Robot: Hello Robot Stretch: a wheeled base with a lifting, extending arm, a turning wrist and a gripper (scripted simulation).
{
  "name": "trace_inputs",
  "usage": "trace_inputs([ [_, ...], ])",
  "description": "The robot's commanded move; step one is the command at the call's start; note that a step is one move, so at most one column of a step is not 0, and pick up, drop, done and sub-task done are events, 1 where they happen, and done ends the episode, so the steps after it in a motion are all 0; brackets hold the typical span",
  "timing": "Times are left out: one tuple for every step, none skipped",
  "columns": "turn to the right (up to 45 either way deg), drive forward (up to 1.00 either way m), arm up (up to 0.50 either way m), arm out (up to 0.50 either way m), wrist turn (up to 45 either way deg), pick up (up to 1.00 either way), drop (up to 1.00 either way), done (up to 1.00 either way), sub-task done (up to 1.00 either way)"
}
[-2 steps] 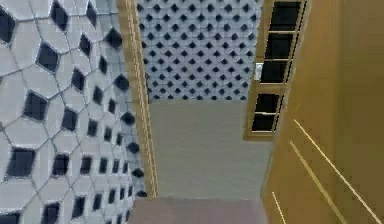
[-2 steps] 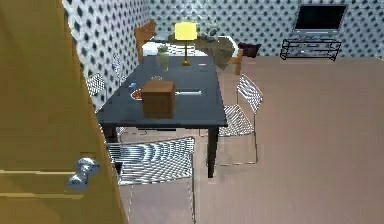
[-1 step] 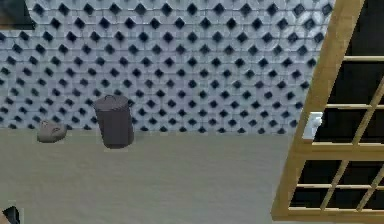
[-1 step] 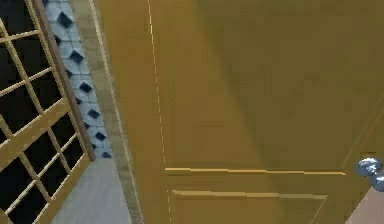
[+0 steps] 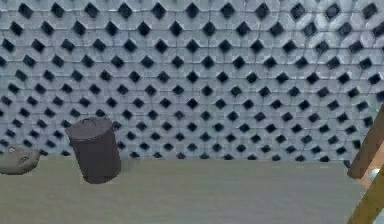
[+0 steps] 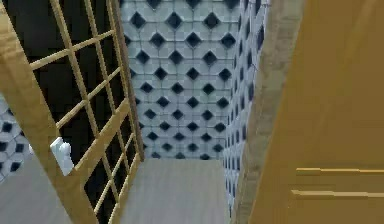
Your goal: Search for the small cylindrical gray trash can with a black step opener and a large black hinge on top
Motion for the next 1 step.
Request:
trace_inputs([
  [-45.0,0.0,0.0,0.0,0.0,0.0,0.0,0.0,0.0],
])
